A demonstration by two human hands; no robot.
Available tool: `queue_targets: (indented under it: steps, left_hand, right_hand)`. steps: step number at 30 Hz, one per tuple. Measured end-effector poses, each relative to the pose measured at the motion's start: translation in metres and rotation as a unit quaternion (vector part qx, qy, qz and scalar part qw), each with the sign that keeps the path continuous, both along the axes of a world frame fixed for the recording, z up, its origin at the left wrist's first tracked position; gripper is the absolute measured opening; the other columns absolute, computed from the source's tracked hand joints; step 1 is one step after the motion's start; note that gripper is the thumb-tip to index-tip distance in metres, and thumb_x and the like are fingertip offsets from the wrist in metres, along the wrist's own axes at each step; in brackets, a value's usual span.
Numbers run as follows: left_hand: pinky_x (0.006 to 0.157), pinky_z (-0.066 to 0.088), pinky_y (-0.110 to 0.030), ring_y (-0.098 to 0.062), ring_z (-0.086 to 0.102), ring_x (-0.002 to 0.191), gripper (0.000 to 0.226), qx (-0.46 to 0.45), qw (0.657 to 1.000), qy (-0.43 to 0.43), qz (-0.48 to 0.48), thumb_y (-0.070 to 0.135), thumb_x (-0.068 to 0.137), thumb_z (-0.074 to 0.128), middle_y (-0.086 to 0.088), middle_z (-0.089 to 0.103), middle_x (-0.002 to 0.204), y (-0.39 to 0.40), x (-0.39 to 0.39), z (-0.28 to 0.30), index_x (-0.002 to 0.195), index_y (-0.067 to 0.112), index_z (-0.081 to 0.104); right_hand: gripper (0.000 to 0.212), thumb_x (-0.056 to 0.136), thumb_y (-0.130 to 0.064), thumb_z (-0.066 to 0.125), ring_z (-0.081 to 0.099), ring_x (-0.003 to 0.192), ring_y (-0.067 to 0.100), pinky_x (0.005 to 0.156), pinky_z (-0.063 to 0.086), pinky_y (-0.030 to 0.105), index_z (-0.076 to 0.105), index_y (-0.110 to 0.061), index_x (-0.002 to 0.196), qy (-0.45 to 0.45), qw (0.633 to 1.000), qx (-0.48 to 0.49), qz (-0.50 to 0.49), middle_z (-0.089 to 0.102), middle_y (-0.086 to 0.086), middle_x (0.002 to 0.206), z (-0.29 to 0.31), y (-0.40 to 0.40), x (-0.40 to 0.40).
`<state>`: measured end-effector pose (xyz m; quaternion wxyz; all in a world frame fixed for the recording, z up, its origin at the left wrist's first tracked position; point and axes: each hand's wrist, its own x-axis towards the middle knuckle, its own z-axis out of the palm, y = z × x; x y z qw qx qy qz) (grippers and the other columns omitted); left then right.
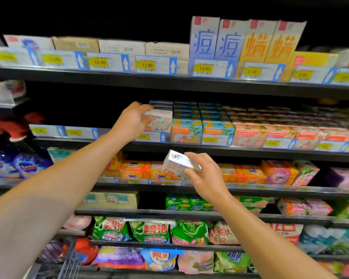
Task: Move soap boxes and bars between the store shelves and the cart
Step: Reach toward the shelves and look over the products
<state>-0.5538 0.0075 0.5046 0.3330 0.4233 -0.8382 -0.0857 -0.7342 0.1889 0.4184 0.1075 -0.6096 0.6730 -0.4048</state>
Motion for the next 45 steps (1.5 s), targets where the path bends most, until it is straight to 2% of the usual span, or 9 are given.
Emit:
queue_targets:
  steps: [4, 13, 18, 24, 29, 33, 38, 43, 45]
  left_hand:
    - [0.094, 0.042, -0.028, -0.026, 0.050, 0.122, 0.041, -0.009, 1.000, 0.001, -0.010, 0.024, 0.100, 0.053, -0.012, 0.050, 0.133, 0.000, 0.001, -0.002, 0.140, 0.015, 0.052]
    - [0.095, 0.046, -0.031, -0.027, 0.050, 0.123, 0.041, -0.022, 0.999, -0.010, -0.037, 0.027, 0.101, 0.052, -0.013, 0.049, 0.136, -0.010, 0.002, -0.005, 0.140, 0.014, 0.051]
    - [0.093, 0.050, -0.035, -0.025, 0.052, 0.118, 0.041, -0.023, 0.998, -0.028, -0.057, 0.030, 0.100, 0.054, -0.011, 0.051, 0.131, -0.021, 0.006, -0.006, 0.139, 0.017, 0.053]
    - [0.093, 0.040, -0.033, -0.027, 0.046, 0.115, 0.042, -0.064, 0.995, -0.054, -0.061, 0.029, 0.097, 0.060, -0.011, 0.054, 0.127, -0.027, 0.018, -0.032, 0.135, 0.013, 0.058]
    - [0.092, 0.048, -0.033, -0.022, 0.049, 0.113, 0.043, -0.047, 0.997, -0.024, -0.053, 0.031, 0.096, 0.061, -0.008, 0.048, 0.126, -0.023, 0.014, -0.033, 0.136, 0.016, 0.058]
    - [0.083, 0.046, -0.022, -0.016, 0.051, 0.108, 0.042, -0.043, 0.996, -0.013, -0.078, 0.027, 0.096, 0.062, -0.004, 0.045, 0.121, -0.019, 0.011, -0.029, 0.136, 0.018, 0.057]
    - [0.084, 0.050, -0.027, -0.020, 0.056, 0.110, 0.037, -0.066, 0.993, -0.032, -0.092, 0.026, 0.092, 0.065, -0.006, 0.053, 0.123, -0.021, 0.016, -0.025, 0.127, 0.013, 0.061]
    - [0.087, 0.040, -0.026, -0.020, 0.056, 0.107, 0.033, -0.114, 0.991, 0.010, -0.074, 0.033, 0.092, 0.063, -0.002, 0.063, 0.115, -0.013, 0.041, -0.017, 0.119, 0.017, 0.068]
    - [0.087, 0.045, -0.029, -0.016, 0.057, 0.105, 0.036, -0.108, 0.988, 0.023, -0.107, 0.038, 0.090, 0.062, 0.001, 0.064, 0.113, -0.002, 0.056, -0.017, 0.119, 0.018, 0.068]
  right_hand:
    - [0.044, 0.096, -0.021, 0.063, 0.051, 0.113, 0.007, 0.085, 0.056, 0.028, 0.055, -0.027, 0.138, -0.018, 1.000, -0.002, 0.007, 0.051, -0.012, 0.115, -0.001, -0.004, 0.003]
    - [0.044, 0.096, -0.020, 0.063, 0.050, 0.114, 0.006, 0.086, 0.057, 0.033, 0.055, -0.027, 0.138, -0.031, 0.999, 0.001, -0.014, 0.051, -0.012, 0.117, 0.001, -0.018, 0.015]
    - [0.044, 0.096, -0.020, 0.064, 0.050, 0.114, 0.007, 0.087, 0.054, 0.026, 0.055, -0.026, 0.138, -0.030, 0.999, -0.001, -0.025, 0.052, -0.011, 0.118, 0.000, -0.024, 0.024]
    - [0.044, 0.096, -0.019, 0.063, 0.050, 0.112, 0.006, 0.082, 0.049, 0.017, 0.054, -0.024, 0.139, -0.033, 0.999, -0.002, -0.040, 0.052, -0.010, 0.119, -0.001, -0.029, 0.034]
    - [0.044, 0.095, -0.019, 0.065, 0.051, 0.113, 0.008, 0.083, 0.050, 0.018, 0.055, -0.022, 0.138, -0.036, 0.998, -0.003, -0.054, 0.053, -0.007, 0.120, -0.003, -0.035, 0.042]
    - [0.044, 0.095, -0.020, 0.065, 0.052, 0.115, 0.009, 0.088, 0.055, 0.028, 0.056, -0.024, 0.138, -0.034, 0.998, 0.001, -0.060, 0.054, -0.007, 0.120, -0.005, -0.039, 0.048]
    - [0.045, 0.095, -0.020, 0.065, 0.052, 0.115, 0.010, 0.090, 0.055, 0.034, 0.055, -0.024, 0.138, -0.034, 0.997, 0.003, -0.065, 0.053, -0.006, 0.118, 0.000, -0.042, 0.051]
    - [0.045, 0.094, -0.019, 0.066, 0.051, 0.118, 0.006, 0.091, 0.050, 0.018, 0.055, -0.026, 0.137, -0.060, 0.997, -0.009, -0.050, 0.054, -0.009, 0.125, 0.021, -0.046, 0.060]
    - [0.050, 0.092, -0.021, 0.068, 0.050, 0.116, 0.001, 0.098, 0.045, 0.022, 0.053, -0.028, 0.139, -0.061, 0.997, -0.021, -0.033, 0.054, -0.012, 0.134, 0.036, -0.050, 0.067]
